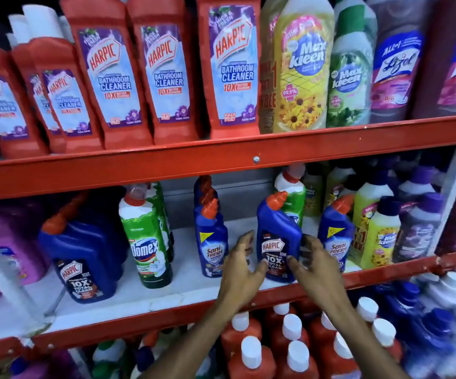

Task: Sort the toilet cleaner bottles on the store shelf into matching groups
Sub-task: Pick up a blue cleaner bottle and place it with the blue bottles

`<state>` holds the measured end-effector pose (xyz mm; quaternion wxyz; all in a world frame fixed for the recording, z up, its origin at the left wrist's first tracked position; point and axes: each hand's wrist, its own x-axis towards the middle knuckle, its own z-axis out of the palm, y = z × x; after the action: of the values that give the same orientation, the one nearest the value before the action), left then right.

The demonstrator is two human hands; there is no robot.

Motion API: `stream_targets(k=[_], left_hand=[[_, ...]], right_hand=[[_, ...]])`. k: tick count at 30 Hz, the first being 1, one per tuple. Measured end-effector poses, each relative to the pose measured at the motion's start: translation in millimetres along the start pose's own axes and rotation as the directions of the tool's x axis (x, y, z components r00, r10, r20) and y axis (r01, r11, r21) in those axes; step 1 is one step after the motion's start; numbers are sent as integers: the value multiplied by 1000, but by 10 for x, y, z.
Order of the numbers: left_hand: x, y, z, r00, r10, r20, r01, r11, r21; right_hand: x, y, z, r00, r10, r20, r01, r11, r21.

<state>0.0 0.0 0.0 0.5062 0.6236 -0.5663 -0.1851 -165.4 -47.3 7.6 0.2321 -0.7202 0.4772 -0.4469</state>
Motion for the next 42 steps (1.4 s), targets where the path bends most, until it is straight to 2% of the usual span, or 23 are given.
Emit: stream_targets(k=[4,11,17,23,32,36,42], left_hand=[[175,-42,93,998,-52,46,55,996,-67],[11,-100,33,1000,-4,-29,0,989,-145],[-319,-12,-543,983,57,-174,-85,984,-157],[-712,-116,-1396,945,91,-315,-123,989,-84],[-1229,-713,-2526,866,6,-500,-4,1000,5],[-1284,-985,-2841,861,-40,-507,47,999,1],[-1222,-1215,-3022,870,-89,-484,116,993,25]], right_hand=[[37,109,-4,985,68,159,-83,992,91],[-61,118,36,991,6,132,-33,978,205],[-272,-372,167,984,-113,134,65,944,322],[-519,-1016,682,961,-172,216,69,907,415],[-935,-1880,1773,900,-243,363,36,870,492],[-1003,-2105,2130,884,-279,374,79,880,469],[-1015,-2186,2470,897,-252,363,105,919,379]])
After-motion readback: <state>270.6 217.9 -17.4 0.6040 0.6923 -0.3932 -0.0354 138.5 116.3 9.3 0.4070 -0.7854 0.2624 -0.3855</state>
